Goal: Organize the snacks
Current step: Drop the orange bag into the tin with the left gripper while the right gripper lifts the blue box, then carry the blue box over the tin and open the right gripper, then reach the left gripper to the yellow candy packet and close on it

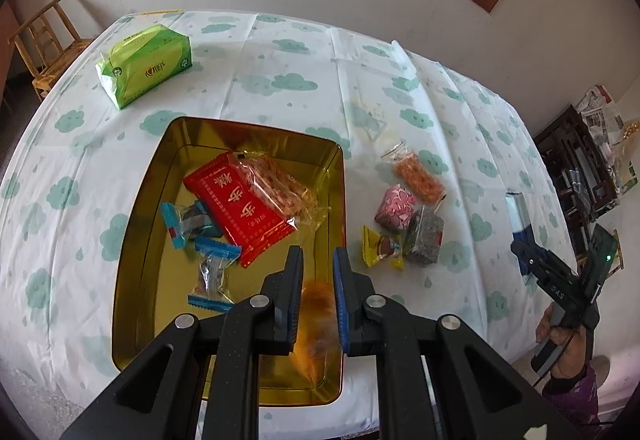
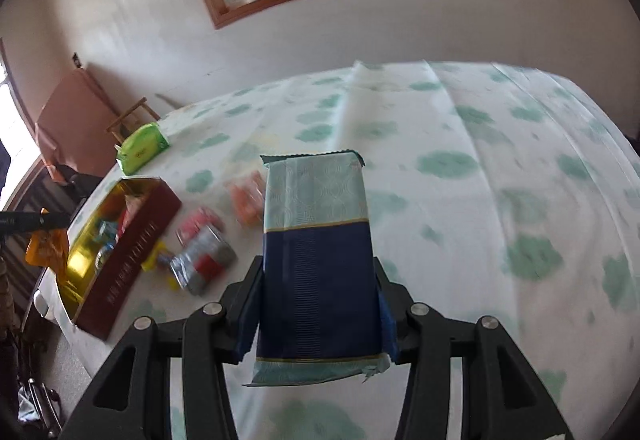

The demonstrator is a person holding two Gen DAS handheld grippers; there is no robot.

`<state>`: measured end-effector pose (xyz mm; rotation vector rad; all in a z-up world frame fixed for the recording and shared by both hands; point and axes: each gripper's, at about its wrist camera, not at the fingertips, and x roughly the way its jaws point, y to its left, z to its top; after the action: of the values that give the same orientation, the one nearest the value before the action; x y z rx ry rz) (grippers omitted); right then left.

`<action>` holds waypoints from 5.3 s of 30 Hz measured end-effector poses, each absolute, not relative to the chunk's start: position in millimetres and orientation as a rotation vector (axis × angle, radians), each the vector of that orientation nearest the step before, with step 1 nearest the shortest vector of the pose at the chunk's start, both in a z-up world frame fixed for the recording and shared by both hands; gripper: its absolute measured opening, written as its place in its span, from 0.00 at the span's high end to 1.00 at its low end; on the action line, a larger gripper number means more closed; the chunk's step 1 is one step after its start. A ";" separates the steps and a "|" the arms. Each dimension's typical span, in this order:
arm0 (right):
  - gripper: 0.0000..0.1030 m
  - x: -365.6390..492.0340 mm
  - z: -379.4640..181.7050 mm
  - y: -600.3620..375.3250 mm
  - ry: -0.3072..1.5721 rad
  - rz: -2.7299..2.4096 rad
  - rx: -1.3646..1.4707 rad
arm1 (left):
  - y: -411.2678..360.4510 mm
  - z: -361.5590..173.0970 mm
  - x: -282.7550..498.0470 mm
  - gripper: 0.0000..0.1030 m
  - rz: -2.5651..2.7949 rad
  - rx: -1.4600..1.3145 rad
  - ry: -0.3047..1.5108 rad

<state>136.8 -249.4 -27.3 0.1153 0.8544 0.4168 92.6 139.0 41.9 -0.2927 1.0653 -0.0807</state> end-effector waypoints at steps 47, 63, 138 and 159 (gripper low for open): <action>0.52 98.7 29.1 -96.2 0.823 0.748 0.044 | 159.5 23.0 22.4 0.68 0.241 -0.072 0.949; 0.52 126.6 3.4 17.9 0.941 0.888 0.065 | 197.2 16.8 5.0 0.45 0.337 -0.112 0.902; 0.48 122.6 -68.5 -271.8 0.818 0.241 0.045 | 24.1 35.7 94.9 0.47 -0.423 0.203 1.046; 0.46 123.6 -72.0 -273.4 0.828 0.304 0.112 | 12.9 -48.8 173.2 0.57 -0.686 0.466 1.271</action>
<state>123.6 -273.4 -72.0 0.1118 0.8285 0.3038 173.2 12.9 -48.8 0.4661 1.2713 -0.6859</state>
